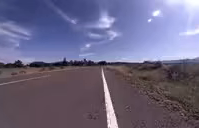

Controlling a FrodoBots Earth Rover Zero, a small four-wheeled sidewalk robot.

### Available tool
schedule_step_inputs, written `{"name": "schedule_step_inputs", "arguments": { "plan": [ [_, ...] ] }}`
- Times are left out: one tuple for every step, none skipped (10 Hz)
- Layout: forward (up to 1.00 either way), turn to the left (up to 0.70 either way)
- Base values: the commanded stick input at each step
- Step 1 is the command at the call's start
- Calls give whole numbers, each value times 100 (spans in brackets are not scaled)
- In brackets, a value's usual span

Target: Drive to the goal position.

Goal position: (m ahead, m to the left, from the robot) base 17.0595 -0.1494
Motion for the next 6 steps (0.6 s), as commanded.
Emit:
{"name": "schedule_step_inputs", "arguments": {
  "plan": [
    [100, 0],
    [100, 0],
    [100, 0],
    [100, 0],
    [100, 0],
    [100, 0]
  ]
}}
